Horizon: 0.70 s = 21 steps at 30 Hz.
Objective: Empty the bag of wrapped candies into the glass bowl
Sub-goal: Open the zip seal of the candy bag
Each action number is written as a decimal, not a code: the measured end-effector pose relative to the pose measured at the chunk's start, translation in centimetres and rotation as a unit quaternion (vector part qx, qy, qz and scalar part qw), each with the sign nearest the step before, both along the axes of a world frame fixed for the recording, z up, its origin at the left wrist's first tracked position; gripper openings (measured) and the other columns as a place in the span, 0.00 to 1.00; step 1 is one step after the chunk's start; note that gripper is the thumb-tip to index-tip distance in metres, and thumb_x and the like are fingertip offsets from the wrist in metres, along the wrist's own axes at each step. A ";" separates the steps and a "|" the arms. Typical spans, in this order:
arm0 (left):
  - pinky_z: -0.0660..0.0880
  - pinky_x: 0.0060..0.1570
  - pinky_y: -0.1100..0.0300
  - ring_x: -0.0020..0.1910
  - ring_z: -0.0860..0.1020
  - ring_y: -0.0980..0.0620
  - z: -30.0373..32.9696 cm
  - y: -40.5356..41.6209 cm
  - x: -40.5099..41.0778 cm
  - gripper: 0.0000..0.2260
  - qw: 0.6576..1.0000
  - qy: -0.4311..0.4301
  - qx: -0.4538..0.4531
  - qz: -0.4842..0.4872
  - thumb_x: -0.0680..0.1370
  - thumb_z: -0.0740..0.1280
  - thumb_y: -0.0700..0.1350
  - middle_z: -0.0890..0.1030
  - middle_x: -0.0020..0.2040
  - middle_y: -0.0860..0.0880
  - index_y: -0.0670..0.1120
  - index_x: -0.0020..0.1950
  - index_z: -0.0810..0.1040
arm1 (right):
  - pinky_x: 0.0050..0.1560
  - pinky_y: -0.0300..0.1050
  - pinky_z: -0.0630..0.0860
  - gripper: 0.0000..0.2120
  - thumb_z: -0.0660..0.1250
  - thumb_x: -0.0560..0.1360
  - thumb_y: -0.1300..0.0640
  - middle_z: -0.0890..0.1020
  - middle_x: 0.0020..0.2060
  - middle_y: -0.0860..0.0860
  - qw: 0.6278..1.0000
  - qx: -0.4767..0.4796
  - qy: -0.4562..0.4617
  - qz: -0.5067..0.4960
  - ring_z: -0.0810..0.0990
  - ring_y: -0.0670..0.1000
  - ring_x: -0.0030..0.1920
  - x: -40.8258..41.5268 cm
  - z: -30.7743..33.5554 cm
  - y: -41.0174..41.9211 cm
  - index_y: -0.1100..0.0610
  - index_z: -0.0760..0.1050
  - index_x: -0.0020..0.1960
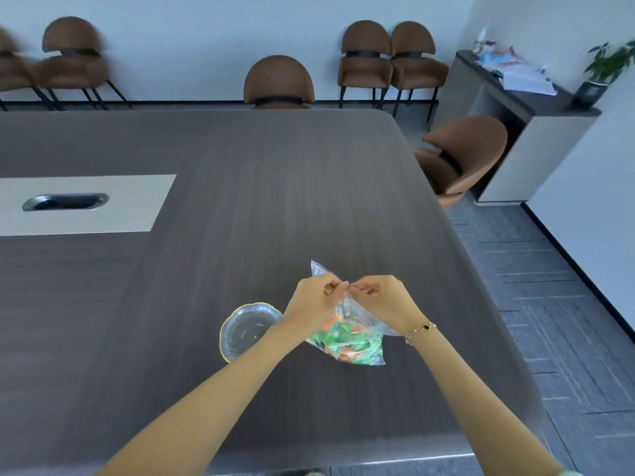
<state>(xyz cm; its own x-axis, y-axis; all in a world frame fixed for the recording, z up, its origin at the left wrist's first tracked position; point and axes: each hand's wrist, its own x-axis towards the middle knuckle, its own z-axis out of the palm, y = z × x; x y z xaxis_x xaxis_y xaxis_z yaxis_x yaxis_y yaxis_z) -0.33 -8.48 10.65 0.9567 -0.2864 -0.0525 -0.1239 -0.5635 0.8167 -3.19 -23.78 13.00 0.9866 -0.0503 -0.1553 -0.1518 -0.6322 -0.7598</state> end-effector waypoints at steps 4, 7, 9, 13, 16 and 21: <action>0.73 0.38 0.59 0.35 0.76 0.54 0.3 0.9 -0.7 0.10 0.998 -0.014 0.047 -0.041 0.78 0.64 0.49 0.79 0.35 0.53 0.44 0.45 0.80 | 0.36 0.25 0.71 0.08 0.67 0.74 0.53 0.83 0.34 0.44 1.000 -0.024 0.008 0.005 0.80 0.42 0.38 -0.3 -0.2 0.4 0.54 0.84 0.43; 0.77 0.40 0.52 0.38 0.80 0.50 0.7 1.4 -1.0 0.09 0.996 -0.023 0.077 -0.042 0.78 0.64 0.49 0.82 0.37 0.50 0.46 0.45 0.80 | 0.38 0.30 0.73 0.07 0.67 0.73 0.55 0.84 0.36 0.47 0.998 -0.059 0.005 0.013 0.81 0.47 0.39 0.0 -0.4 1.1 0.55 0.83 0.43; 0.77 0.39 0.52 0.39 0.80 0.49 1.0 1.7 -1.2 0.09 0.993 -0.031 0.099 -0.049 0.77 0.64 0.48 0.83 0.38 0.49 0.46 0.43 0.79 | 0.37 0.36 0.75 0.08 0.65 0.73 0.57 0.83 0.37 0.48 0.994 -0.110 0.000 0.016 0.80 0.50 0.39 0.4 -0.6 1.6 0.55 0.82 0.41; 0.74 0.39 0.57 0.39 0.78 0.49 1.7 2.6 -1.9 0.07 0.984 -0.057 0.158 -0.063 0.74 0.64 0.46 0.79 0.36 0.51 0.46 0.38 0.78 | 0.37 0.46 0.76 0.08 0.60 0.73 0.62 0.82 0.42 0.56 0.968 -0.241 -0.059 -0.042 0.80 0.59 0.40 1.4 -0.4 1.0 0.61 0.78 0.43; 0.72 0.38 0.59 0.38 0.77 0.50 2.0 3.7 -2.3 0.06 0.983 -0.062 0.163 -0.054 0.72 0.64 0.45 0.76 0.34 0.54 0.46 0.36 0.76 | 0.39 0.46 0.75 0.08 0.61 0.74 0.57 0.80 0.44 0.56 0.975 -0.208 -0.056 -0.049 0.81 0.59 0.43 1.1 -0.4 0.7 0.61 0.76 0.47; 0.70 0.37 0.61 0.37 0.77 0.52 2.1 4.7 -2.5 0.09 0.986 -0.048 0.150 -0.050 0.72 0.64 0.45 0.74 0.29 0.55 0.53 0.32 0.71 | 0.32 0.43 0.70 0.17 0.65 0.73 0.46 0.82 0.43 0.53 0.975 -0.198 0.086 0.054 0.79 0.54 0.40 -0.2 -1.2 2.8 0.58 0.70 0.53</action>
<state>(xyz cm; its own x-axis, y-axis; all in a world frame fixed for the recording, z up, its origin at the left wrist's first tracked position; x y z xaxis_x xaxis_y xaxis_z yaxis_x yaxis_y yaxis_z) -2.82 -3.75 12.77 0.9291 -0.3652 -0.0592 -0.2601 -0.7586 0.5973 -3.42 -20.96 11.83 0.9502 -0.0377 -0.3092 -0.1728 -0.8897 -0.4225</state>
